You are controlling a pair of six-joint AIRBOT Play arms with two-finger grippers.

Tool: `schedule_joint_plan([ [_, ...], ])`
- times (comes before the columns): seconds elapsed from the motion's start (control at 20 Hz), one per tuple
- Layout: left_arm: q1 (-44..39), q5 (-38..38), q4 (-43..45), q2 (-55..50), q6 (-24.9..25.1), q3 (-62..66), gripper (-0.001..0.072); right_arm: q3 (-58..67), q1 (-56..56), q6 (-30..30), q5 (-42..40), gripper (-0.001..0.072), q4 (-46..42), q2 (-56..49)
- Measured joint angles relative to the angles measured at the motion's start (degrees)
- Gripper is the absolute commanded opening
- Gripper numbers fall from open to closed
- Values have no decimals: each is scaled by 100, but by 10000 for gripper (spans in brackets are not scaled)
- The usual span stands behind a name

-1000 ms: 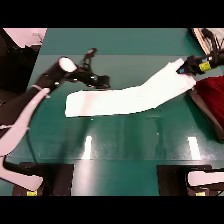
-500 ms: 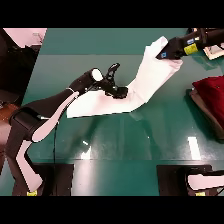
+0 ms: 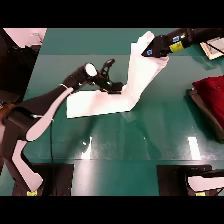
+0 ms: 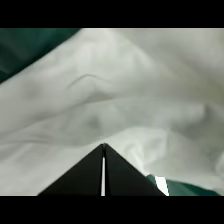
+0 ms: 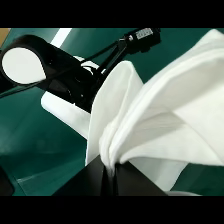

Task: Fold the shirts.

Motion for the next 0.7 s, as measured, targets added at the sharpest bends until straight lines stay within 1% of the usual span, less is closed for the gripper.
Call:
schedule_joint_plan([
  [0.25,885,-573,866,1001,-2,4,24,0,608,-168,-317,12,2,-284],
  [0.45,1740,-951,1377,1996,107,4,24,0,1484,-470,-1047,17,7,-857],
  [0.5,1943,-1038,1467,2240,146,4,24,0,1731,-520,-1309,103,7,-1034],
  [0.55,2124,-1088,1530,2457,175,7,24,0,2000,-612,-1631,294,24,-1233],
  [0.65,2474,-1172,1620,2835,208,7,24,2,2483,-881,-2275,597,234,-1609],
  [0.7,2636,-1202,1655,2999,225,9,24,2,2693,-1014,-2564,678,363,-1768],
])
